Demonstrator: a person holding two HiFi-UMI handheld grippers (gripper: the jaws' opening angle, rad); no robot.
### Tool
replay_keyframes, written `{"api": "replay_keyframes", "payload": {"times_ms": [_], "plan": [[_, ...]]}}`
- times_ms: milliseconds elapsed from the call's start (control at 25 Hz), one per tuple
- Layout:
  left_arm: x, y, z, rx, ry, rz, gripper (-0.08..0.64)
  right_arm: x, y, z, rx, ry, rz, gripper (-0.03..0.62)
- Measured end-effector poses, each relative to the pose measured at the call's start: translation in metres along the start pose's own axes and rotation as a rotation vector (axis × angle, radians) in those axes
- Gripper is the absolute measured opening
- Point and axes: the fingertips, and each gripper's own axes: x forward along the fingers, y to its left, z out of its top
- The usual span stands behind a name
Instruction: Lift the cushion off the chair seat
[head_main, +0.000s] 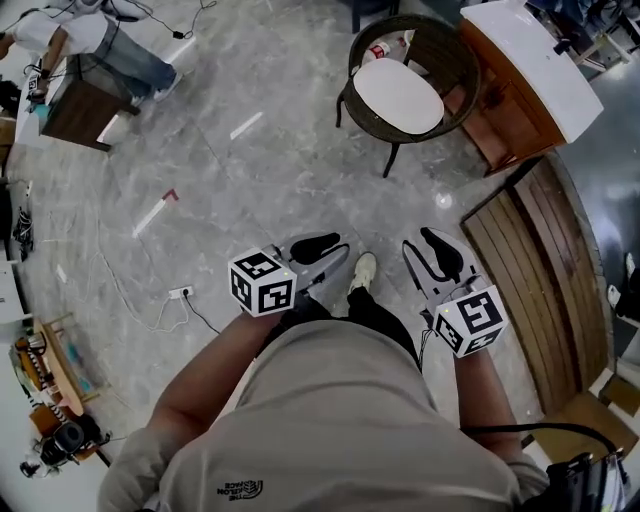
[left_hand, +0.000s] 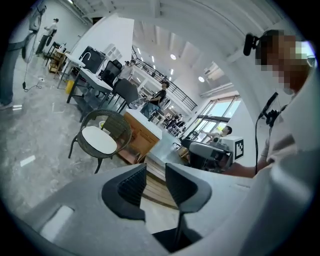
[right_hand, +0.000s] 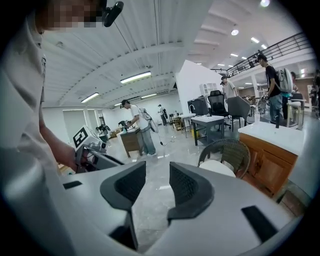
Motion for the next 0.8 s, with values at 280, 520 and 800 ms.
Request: {"api": "replay_keyframes", "payload": {"times_ms": [280,520,800], "plan": [[0.048,0.034,0.036,-0.067,0.002,0.009,0.103,0.039,-0.052,0.007,0.024,0.02,0.028,0.169],[0.079,0.084,0.063,-0.136,-0.008,-0.006,0.103,0.081,-0.082,0.009,0.061,0.055,0.023,0.167],[0.108,0.161,0.1,-0.288,-0.022,-0.069,0.106,0.144,-0.107,0.032,0.079,0.09,-0.037,0.167]]}}
